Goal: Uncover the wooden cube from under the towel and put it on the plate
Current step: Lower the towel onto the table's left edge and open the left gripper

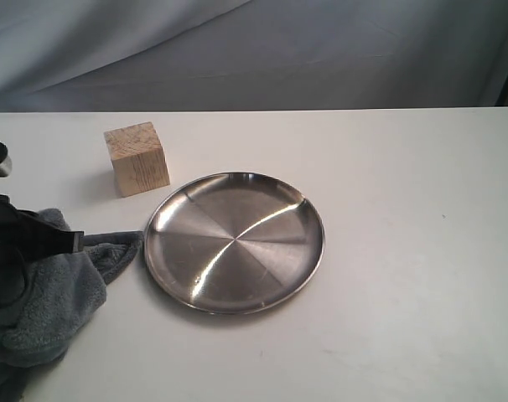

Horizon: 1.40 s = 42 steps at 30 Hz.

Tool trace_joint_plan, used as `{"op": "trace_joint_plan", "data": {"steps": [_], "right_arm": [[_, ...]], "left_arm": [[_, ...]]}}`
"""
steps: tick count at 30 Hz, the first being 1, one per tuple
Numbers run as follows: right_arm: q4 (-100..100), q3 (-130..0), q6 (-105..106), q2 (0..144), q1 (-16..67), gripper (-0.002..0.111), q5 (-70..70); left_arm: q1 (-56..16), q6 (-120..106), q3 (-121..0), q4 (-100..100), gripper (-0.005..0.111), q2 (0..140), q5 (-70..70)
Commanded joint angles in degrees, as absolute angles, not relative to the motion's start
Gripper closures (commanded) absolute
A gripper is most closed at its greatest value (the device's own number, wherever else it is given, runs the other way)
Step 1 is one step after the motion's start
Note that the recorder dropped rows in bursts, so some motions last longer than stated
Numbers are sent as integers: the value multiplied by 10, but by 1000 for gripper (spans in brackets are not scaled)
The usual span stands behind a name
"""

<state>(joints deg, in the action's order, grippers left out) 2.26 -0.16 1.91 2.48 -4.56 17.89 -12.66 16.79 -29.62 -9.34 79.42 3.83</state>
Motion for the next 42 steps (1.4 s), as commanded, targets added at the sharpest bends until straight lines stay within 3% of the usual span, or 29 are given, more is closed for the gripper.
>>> {"op": "trace_joint_plan", "data": {"steps": [1,31,35,42], "right_arm": [[23,0,26,22,-45,108,178],[23,0,26,22,-45,108,178],[23,0,26,22,-45,108,178],[23,0,26,22,-45,108,178]], "left_arm": [[-127,165,-294,-95,107,827,26],[-127,142,-294,-99,105,936,-93],[-126,142,-294,-99,93,936,-97],[-120,145,-294,-84,43,936,-137]]}}
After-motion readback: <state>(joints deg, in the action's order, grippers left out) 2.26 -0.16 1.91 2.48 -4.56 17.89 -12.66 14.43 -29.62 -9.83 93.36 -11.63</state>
